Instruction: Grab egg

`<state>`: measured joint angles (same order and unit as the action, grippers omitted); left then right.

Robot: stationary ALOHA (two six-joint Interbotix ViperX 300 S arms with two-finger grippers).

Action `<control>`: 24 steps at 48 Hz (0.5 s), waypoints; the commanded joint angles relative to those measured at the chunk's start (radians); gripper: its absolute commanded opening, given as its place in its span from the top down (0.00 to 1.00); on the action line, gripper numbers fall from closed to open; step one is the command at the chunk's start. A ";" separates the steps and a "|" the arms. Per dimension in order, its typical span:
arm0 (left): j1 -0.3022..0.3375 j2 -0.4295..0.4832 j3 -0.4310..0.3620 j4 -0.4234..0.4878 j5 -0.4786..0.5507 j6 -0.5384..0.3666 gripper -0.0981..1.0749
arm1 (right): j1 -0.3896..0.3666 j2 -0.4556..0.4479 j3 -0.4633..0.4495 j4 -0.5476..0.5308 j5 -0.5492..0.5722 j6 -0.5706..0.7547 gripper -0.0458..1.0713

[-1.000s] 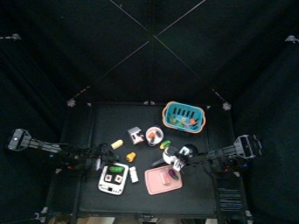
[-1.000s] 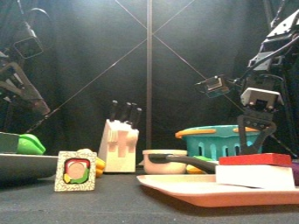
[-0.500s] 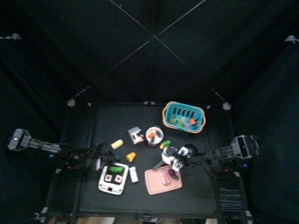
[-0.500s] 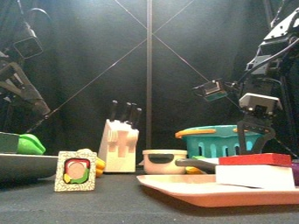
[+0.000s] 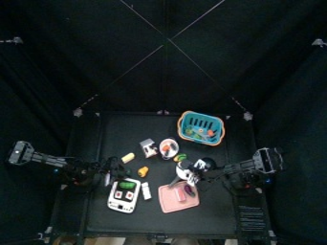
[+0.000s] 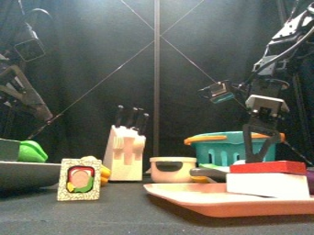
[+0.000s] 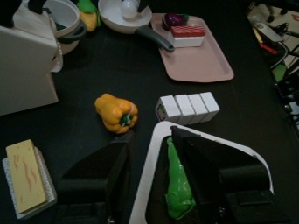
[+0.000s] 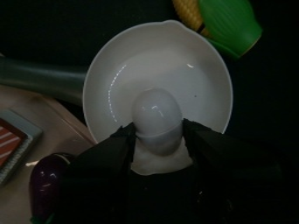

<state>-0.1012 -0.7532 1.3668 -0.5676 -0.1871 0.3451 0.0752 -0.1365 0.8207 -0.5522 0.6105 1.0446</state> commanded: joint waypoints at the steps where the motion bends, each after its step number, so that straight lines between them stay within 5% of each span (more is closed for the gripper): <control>1: 0.002 0.002 -0.011 0.000 -0.008 -0.002 0.24 | 0.002 -0.034 -0.025 0.000 0.014 0.000 0.34; 24: 0.003 0.002 -0.011 0.000 -0.008 -0.002 0.24 | 0.002 -0.035 -0.040 0.017 0.015 0.008 0.34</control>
<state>-0.1012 -0.7532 1.3668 -0.5676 -0.1856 0.3451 0.0752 -0.1442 0.8069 -0.5400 0.6289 1.0477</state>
